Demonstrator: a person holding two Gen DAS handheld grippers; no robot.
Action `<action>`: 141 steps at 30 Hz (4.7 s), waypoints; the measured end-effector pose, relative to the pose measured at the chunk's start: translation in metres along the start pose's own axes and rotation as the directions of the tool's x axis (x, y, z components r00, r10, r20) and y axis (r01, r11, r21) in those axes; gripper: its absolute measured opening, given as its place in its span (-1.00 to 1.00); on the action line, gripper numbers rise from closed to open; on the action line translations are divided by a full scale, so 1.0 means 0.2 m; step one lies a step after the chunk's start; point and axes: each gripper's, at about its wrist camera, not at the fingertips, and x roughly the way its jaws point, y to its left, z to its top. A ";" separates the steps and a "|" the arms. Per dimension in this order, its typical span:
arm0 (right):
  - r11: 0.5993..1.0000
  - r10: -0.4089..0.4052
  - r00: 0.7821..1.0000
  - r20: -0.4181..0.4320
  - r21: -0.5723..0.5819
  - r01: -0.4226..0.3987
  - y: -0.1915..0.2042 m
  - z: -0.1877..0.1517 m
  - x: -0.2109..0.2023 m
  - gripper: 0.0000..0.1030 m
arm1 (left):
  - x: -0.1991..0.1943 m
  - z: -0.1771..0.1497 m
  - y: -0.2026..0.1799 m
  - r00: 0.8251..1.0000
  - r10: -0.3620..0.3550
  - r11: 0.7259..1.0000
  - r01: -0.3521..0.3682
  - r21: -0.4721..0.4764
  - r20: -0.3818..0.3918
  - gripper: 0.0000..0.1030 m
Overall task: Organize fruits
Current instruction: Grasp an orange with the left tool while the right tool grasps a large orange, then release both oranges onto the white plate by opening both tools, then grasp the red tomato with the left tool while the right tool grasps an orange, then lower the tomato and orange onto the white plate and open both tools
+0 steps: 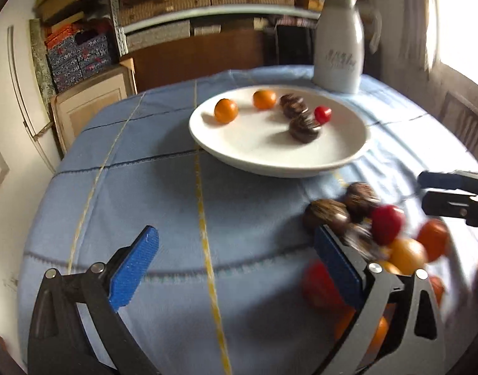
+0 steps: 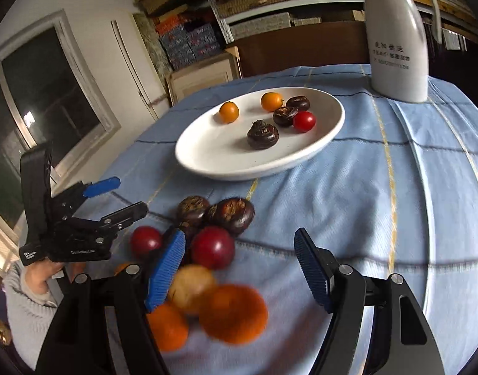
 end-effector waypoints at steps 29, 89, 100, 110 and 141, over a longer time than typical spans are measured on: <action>0.979 0.139 0.990 -0.037 0.153 -0.132 -0.08 -0.19 -0.10 -0.21 | -0.09 -0.16 -0.24 0.977 -0.178 0.972 0.193 0.131 -0.121 -0.30; 0.991 0.063 0.993 0.099 0.115 -0.074 -0.01 -0.11 -0.10 0.48 | -0.12 -0.10 -0.05 0.998 -0.063 0.988 0.065 -0.142 0.020 0.91; 0.996 0.064 0.992 -0.112 -0.058 -0.071 0.26 -0.26 -0.04 0.48 | -0.03 -0.11 -0.17 0.995 0.020 0.999 -0.022 -0.026 -0.102 0.91; 0.995 0.008 0.984 -0.181 -0.099 -0.026 0.37 -0.26 0.07 0.03 | 0.06 -0.07 -0.20 0.989 -0.065 0.998 0.065 -0.003 -0.132 0.52; 0.987 -0.113 0.993 0.045 -0.106 0.118 0.22 0.45 0.39 -0.14 | 0.38 0.54 0.09 1.000 0.018 0.991 -0.018 -0.133 -0.002 -0.23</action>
